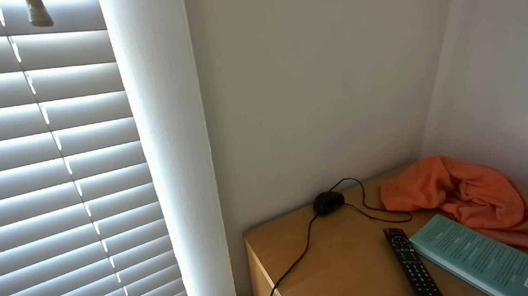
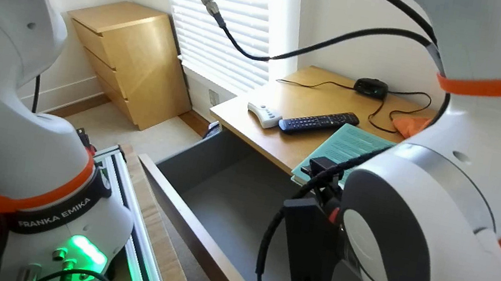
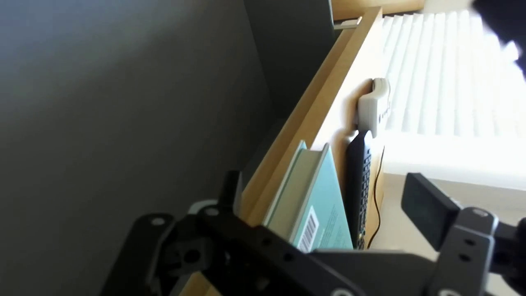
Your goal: Put the book into the drawer
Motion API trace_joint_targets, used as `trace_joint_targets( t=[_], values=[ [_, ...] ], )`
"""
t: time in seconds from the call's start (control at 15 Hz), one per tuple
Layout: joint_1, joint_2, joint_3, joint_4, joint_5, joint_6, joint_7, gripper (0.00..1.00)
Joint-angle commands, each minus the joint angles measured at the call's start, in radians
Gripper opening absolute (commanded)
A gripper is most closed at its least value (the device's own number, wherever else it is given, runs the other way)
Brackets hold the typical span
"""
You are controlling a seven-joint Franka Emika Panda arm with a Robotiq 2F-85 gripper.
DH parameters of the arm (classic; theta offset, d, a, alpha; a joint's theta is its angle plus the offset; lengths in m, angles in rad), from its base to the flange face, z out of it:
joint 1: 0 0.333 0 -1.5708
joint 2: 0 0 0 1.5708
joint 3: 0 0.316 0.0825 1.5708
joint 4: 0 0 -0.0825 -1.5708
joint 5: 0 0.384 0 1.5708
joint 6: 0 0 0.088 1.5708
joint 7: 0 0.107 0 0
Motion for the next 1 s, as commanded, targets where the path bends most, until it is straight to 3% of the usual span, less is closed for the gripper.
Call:
trace_joint_targets(
  t=[0.0,0.4,0.53,0.93],
  values=[
    [-0.05,0.101,0.04,0.083,0.097,-0.05,-0.008,1.0],
    [-0.049,0.153,0.042,0.121,0.173,-0.118,0.021,0.99],
    [-0.046,0.17,0.039,0.132,0.188,-0.128,0.03,0.74],
    [-0.042,0.219,0.031,0.167,0.203,-0.119,0.073,0.29]
  ],
)
